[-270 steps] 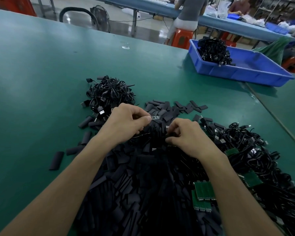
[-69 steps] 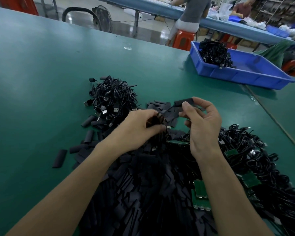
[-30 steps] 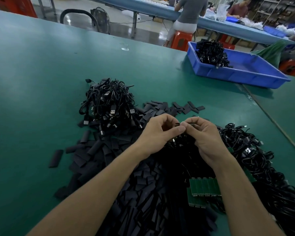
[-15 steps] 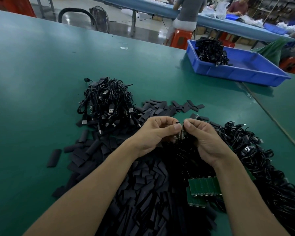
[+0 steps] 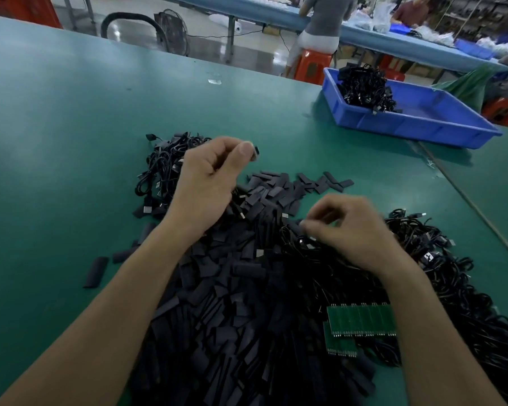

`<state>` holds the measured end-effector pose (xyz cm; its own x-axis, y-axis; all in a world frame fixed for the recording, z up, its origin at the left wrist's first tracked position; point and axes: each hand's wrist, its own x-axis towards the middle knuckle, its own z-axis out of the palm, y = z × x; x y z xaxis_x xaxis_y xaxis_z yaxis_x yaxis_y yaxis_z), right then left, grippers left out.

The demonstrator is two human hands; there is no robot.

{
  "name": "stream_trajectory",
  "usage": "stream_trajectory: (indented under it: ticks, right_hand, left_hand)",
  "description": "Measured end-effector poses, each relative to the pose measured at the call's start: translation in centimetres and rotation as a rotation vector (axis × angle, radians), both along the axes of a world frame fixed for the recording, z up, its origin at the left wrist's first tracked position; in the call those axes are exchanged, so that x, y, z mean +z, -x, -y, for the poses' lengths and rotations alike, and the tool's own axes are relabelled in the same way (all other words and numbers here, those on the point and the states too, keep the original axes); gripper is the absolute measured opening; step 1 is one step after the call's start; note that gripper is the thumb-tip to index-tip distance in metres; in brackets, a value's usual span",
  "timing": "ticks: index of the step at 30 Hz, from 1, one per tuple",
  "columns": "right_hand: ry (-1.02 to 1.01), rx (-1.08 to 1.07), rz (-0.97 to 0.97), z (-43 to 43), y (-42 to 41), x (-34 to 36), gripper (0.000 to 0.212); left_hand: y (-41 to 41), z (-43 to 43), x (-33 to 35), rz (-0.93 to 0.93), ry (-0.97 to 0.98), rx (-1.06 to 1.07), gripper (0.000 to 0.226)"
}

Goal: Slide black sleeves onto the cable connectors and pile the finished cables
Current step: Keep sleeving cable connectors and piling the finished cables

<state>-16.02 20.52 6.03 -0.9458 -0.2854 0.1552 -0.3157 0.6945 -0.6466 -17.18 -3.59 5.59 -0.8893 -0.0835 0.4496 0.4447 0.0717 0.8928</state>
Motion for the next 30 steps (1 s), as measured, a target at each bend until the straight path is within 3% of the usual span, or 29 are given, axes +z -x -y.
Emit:
stream_trajectory:
  ticks: [2, 4, 5, 7, 8, 11, 13, 15, 22, 25, 30]
  right_hand:
    - [-0.157, 0.084, 0.172, 1.2, -0.4, -0.2, 0.030]
    - [-0.188, -0.008, 0.169, 2.5, -0.4, -0.3, 0.048]
    - [-0.205, -0.061, 0.142, 3.1, -0.2, -0.3, 0.048]
    - [-0.309, -0.102, 0.113, 4.1, 0.4, -0.8, 0.026]
    - [-0.383, -0.107, 0.130, 4.5, 0.6, -1.0, 0.020]
    - [-0.519, -0.096, 0.236, 5.5, 0.9, -1.6, 0.054]
    - [-0.532, -0.093, 0.231, 5.9, 0.9, -1.8, 0.057]
    - [-0.488, -0.098, 0.178, 5.7, 0.8, -2.3, 0.053]
    - [-0.296, -0.103, -0.008, 4.8, 0.4, -3.1, 0.021]
    - [-0.046, -0.125, -0.030, 4.3, 0.3, -3.0, 0.027]
    - [0.258, -0.134, -0.021, 4.1, 0.1, -2.2, 0.021]
  left_hand:
    - [0.2, 0.3, -0.7, 0.061, 0.194, 0.023, 0.023]
    - [0.5, 0.5, -1.3, 0.181, 0.299, 0.001, 0.031]
    - [0.6, 0.6, -1.6, 0.243, 0.337, -0.018, 0.035]
    - [0.6, 0.6, -1.8, 0.317, 0.415, -0.037, 0.043]
    - [0.5, 0.5, -1.8, 0.320, 0.426, -0.045, 0.045]
    - [0.0, 0.6, -1.6, 0.316, 0.340, -0.083, 0.039]
    - [-0.1, 0.5, -1.6, 0.343, 0.295, -0.095, 0.023]
    - [0.0, 0.4, -1.8, 0.377, 0.276, -0.097, 0.014]
    - [0.0, 0.1, -2.4, 0.436, 0.276, -0.095, 0.018]
    - [0.0, 0.3, -2.6, 0.421, 0.351, -0.053, 0.015]
    - [-0.2, 0.0, -2.5, 0.414, 0.348, -0.079, 0.009]
